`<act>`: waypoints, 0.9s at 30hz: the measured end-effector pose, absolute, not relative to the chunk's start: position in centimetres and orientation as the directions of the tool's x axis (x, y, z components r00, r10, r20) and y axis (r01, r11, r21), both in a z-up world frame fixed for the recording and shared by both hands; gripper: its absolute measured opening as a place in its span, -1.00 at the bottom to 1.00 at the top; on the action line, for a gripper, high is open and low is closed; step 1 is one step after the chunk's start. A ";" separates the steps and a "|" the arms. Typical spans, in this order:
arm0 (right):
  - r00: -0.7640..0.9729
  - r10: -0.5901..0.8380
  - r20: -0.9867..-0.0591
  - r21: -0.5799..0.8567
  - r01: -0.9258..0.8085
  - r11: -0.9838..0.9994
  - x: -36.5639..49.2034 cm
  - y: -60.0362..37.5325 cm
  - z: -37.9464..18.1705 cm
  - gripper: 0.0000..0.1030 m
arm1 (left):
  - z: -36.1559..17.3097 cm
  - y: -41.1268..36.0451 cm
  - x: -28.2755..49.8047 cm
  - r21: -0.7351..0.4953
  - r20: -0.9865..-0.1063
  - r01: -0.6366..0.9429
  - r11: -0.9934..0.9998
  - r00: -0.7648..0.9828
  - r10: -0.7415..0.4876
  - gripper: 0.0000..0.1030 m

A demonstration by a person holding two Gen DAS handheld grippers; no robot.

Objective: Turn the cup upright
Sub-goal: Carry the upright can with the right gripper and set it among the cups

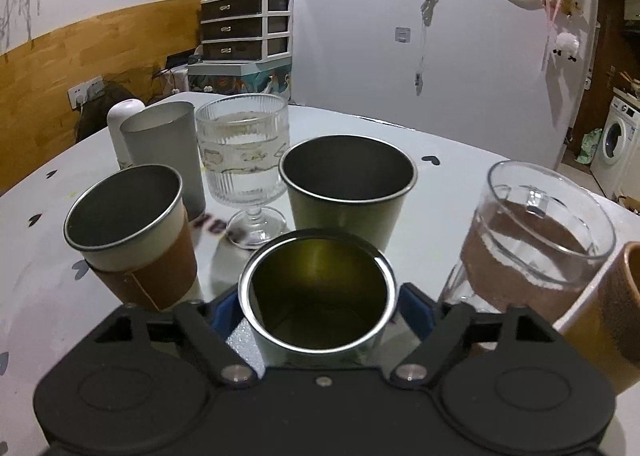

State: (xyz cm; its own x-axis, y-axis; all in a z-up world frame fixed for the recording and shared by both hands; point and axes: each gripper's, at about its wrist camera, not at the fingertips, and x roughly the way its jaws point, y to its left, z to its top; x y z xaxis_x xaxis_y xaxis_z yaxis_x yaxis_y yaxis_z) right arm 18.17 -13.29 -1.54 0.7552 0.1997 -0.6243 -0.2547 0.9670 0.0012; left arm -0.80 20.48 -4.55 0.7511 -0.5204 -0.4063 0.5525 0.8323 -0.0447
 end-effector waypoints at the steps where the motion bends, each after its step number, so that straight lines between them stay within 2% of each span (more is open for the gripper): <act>1: 0.759 0.198 -0.621 0.000 -0.252 0.968 18.0 -13.3 -1.5 0.66 | -4.5 20.5 -0.8 -0.045 -0.406 0.552 0.833 0.751 -0.520 0.83; 12: 0.812 0.160 -0.562 -0.007 -0.198 0.980 12.1 -11.7 1.0 0.72 | -3.3 20.2 -0.4 -0.023 -0.385 0.514 0.858 0.787 -0.482 0.83; 16: 0.816 0.097 -0.570 -0.005 -0.122 0.993 9.7 -10.7 0.6 0.72 | -2.8 19.9 -0.1 -0.023 -0.374 0.493 0.870 0.803 -0.465 0.83; 27: 0.881 -0.101 -0.462 -0.008 0.110 0.994 2.9 -8.8 -1.5 0.77 | -1.7 18.3 1.0 0.009 -0.369 0.405 0.914 0.851 -0.374 0.93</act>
